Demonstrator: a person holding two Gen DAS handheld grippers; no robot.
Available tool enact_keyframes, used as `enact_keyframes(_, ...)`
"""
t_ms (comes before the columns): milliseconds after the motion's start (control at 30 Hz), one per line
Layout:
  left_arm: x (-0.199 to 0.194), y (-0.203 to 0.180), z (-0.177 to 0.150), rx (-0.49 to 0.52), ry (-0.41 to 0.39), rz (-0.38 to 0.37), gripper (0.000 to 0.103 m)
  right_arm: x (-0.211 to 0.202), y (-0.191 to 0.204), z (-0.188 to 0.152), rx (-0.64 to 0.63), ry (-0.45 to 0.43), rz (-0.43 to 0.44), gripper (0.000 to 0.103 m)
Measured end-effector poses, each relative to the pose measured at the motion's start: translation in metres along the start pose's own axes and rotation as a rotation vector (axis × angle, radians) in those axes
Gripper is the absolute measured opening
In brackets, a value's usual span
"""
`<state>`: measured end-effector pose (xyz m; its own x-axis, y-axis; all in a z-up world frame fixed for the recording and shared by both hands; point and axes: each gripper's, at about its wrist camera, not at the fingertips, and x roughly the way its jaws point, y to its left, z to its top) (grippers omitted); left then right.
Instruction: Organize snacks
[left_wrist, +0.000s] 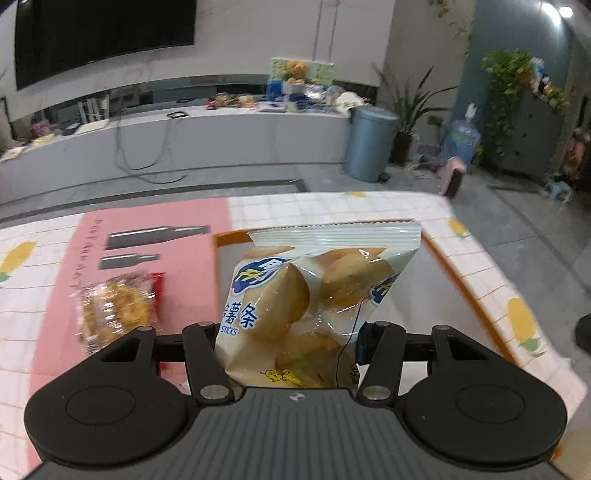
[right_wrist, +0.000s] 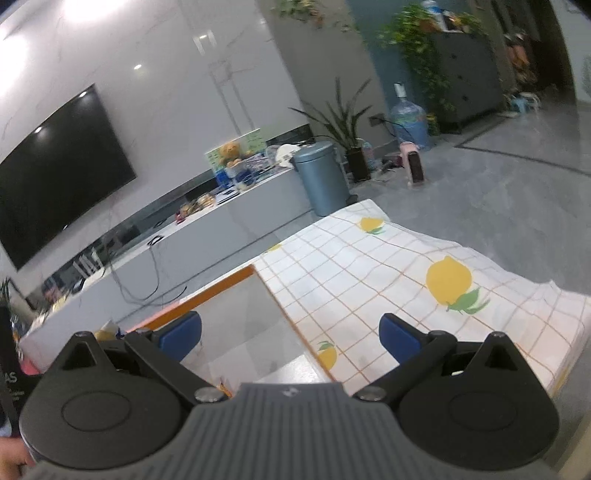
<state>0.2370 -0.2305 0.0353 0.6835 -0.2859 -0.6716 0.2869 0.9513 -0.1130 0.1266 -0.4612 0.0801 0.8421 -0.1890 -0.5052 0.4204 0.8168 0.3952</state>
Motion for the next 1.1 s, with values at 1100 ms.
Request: enact_keyframes(1100,-0.027,0.012,0.021,-0.011,-0.094,0.112,0.096,0.013,0.016,-0.005,-0.028,0.107,0.118,0.100)
